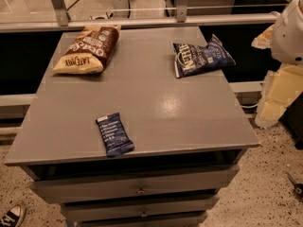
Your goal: Move rxbar blueberry near blue chip bag
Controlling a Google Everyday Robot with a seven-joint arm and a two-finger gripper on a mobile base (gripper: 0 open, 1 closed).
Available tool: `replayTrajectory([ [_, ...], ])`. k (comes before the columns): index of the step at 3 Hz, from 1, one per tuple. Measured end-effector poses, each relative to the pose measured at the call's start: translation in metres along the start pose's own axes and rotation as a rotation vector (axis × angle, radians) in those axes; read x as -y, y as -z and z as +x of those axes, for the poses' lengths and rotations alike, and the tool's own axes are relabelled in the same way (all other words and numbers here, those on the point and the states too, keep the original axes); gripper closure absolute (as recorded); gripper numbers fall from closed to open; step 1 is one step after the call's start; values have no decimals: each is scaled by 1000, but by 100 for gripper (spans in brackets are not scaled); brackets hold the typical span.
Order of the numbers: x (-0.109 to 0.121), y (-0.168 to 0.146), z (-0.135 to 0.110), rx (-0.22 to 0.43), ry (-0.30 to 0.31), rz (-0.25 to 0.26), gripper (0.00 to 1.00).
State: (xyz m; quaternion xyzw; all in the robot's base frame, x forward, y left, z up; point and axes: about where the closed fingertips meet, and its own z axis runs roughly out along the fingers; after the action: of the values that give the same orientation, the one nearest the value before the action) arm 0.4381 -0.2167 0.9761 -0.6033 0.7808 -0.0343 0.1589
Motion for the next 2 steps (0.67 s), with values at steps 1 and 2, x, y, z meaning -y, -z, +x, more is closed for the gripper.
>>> replayTrajectory([
  [1,0,0,0,0,0,0,0],
  [2,-8,-22,-34,60,19,-32,0],
])
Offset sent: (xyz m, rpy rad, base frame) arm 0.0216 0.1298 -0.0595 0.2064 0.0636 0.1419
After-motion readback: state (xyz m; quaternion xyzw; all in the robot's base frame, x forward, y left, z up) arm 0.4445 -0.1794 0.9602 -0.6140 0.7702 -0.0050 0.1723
